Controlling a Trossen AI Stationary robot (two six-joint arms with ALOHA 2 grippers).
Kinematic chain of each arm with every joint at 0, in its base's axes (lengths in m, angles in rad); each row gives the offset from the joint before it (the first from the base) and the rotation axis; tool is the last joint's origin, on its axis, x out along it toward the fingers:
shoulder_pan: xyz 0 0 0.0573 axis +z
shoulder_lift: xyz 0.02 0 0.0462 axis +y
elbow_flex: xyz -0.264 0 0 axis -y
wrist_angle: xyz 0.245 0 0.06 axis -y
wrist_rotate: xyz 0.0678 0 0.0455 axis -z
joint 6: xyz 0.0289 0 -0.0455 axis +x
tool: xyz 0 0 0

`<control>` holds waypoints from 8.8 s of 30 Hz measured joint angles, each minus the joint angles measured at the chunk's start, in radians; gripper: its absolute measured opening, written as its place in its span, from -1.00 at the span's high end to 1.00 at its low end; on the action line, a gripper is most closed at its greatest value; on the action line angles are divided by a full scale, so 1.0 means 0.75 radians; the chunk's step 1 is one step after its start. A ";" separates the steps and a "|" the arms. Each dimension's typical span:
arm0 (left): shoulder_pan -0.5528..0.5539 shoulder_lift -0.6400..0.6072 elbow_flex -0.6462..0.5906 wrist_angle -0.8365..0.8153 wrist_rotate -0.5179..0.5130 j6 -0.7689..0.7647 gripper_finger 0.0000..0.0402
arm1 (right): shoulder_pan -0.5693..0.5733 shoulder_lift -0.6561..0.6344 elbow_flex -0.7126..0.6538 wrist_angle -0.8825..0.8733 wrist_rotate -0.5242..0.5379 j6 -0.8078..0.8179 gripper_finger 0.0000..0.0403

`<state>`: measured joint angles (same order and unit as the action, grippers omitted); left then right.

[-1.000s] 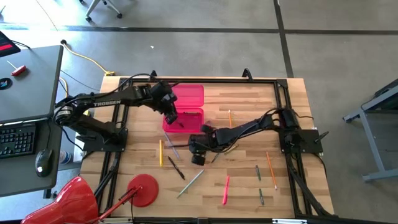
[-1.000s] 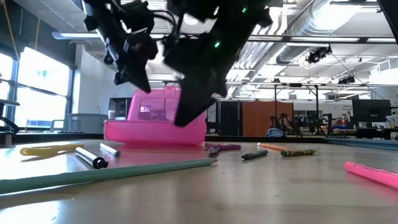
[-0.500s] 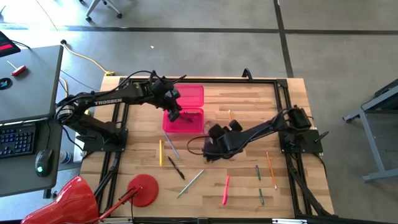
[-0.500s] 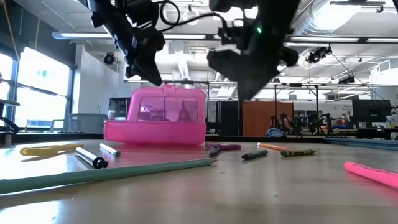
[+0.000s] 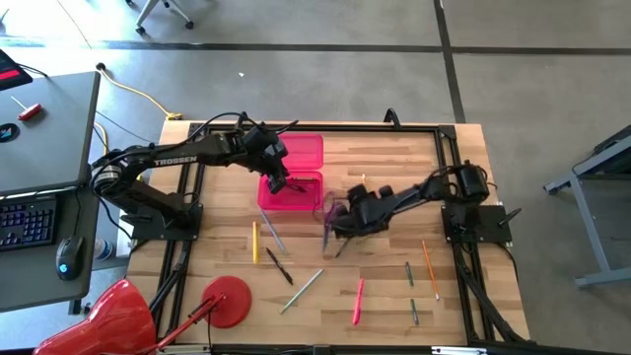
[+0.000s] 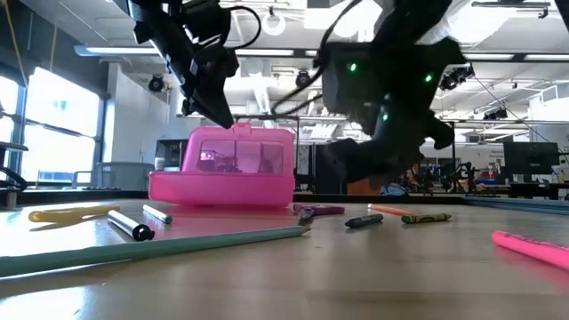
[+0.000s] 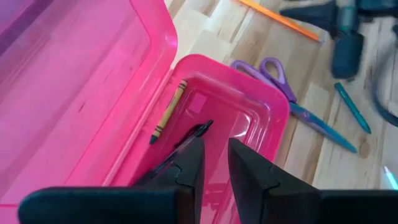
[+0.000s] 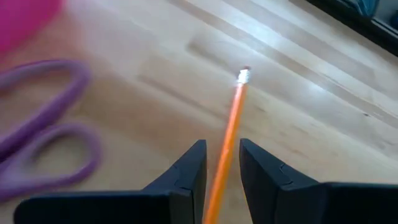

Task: Pick & place school supplies into a supply box
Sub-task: Put the top yellow pencil into the pink supply box, then put the purple scissors into the pink supply box

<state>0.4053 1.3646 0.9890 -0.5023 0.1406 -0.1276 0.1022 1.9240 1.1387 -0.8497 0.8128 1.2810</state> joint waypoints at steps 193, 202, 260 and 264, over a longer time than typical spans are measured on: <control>0.001 -0.283 0.510 -0.819 -0.654 -0.144 0.50 | -0.145 0.075 0.162 0.268 -0.507 -0.661 0.58; 0.001 -0.284 0.510 -0.806 -0.655 -0.145 0.50 | -0.151 0.021 0.163 0.338 -0.387 -0.666 0.58; 0.001 -0.284 0.510 -0.790 -0.653 -0.145 0.49 | -0.026 0.036 0.156 -0.017 -0.423 -0.671 0.97; 0.000 -0.284 0.510 -0.786 -0.653 -0.145 0.49 | -0.007 -0.075 0.160 0.004 -0.319 -0.665 0.99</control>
<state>0.4056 1.1515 1.3712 -1.0916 -0.3492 -0.2363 0.0973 1.8674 1.2587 -0.8469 0.5738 0.7824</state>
